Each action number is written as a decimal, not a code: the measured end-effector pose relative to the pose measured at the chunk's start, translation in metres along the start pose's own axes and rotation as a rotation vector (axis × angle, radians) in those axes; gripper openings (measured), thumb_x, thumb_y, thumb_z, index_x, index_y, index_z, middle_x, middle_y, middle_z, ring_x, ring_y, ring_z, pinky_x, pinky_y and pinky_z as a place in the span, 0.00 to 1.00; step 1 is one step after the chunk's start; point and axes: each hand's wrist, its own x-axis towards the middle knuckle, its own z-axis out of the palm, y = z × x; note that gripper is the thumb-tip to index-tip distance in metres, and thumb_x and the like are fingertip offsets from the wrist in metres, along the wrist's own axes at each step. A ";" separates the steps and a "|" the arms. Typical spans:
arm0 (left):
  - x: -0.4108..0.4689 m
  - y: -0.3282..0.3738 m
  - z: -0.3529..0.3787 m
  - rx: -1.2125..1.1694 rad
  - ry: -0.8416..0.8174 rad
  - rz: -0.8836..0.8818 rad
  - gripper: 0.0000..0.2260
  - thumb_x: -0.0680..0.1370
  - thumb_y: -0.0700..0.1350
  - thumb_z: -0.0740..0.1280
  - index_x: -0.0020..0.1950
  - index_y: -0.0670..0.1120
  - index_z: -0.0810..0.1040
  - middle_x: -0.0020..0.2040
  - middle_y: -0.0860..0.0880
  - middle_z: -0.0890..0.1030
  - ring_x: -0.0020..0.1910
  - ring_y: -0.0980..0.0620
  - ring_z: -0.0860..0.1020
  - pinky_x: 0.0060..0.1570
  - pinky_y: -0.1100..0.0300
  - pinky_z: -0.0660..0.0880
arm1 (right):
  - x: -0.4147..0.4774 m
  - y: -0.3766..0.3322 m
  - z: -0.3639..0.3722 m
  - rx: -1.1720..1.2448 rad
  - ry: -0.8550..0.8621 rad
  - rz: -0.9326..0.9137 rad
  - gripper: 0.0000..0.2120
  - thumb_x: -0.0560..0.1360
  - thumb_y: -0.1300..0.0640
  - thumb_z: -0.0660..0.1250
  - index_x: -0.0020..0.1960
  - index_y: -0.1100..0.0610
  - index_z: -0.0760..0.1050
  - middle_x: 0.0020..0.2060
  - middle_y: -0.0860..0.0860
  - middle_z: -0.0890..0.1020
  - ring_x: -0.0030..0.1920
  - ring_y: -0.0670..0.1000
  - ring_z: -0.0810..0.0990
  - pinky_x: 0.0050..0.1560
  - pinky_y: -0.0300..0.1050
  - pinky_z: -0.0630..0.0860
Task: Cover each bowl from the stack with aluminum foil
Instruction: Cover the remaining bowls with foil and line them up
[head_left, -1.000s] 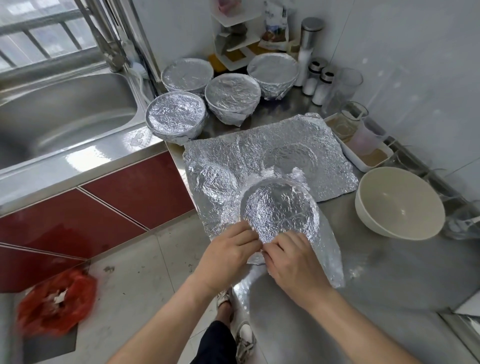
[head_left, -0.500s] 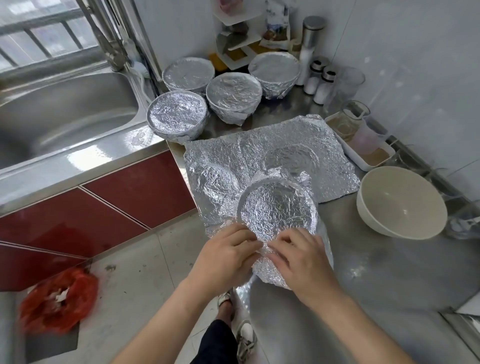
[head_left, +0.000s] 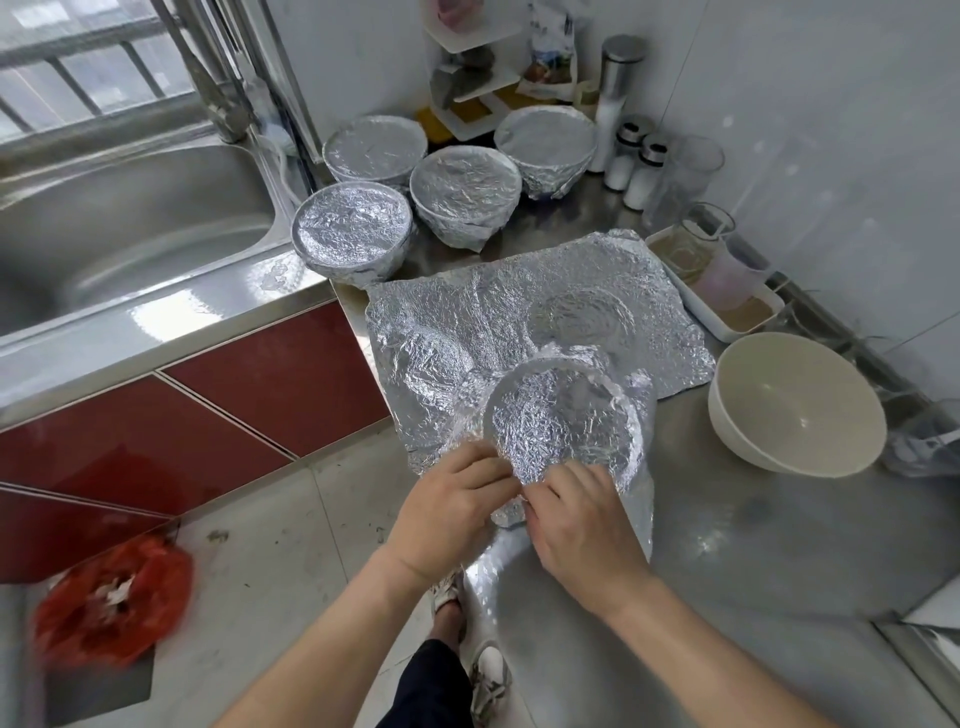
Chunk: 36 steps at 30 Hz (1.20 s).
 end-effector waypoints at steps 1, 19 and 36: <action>-0.001 -0.002 -0.001 0.010 0.010 0.003 0.11 0.68 0.28 0.68 0.45 0.41 0.84 0.46 0.46 0.83 0.51 0.48 0.74 0.60 0.62 0.71 | 0.001 -0.003 0.000 0.011 0.012 0.022 0.12 0.67 0.68 0.73 0.35 0.56 0.72 0.32 0.51 0.70 0.35 0.53 0.69 0.38 0.46 0.66; 0.022 0.040 -0.012 -0.718 0.065 -1.274 0.02 0.78 0.38 0.69 0.45 0.42 0.81 0.32 0.41 0.82 0.25 0.51 0.78 0.26 0.59 0.77 | -0.011 0.013 -0.010 0.160 -0.018 0.095 0.08 0.75 0.48 0.62 0.45 0.49 0.79 0.40 0.43 0.75 0.42 0.47 0.73 0.42 0.43 0.60; 0.033 0.027 -0.009 -0.460 0.002 -1.175 0.08 0.69 0.38 0.68 0.39 0.52 0.76 0.27 0.52 0.78 0.29 0.49 0.78 0.36 0.52 0.78 | 0.001 -0.013 0.003 -0.014 0.120 0.043 0.07 0.73 0.62 0.68 0.37 0.56 0.74 0.33 0.51 0.73 0.35 0.53 0.72 0.39 0.47 0.65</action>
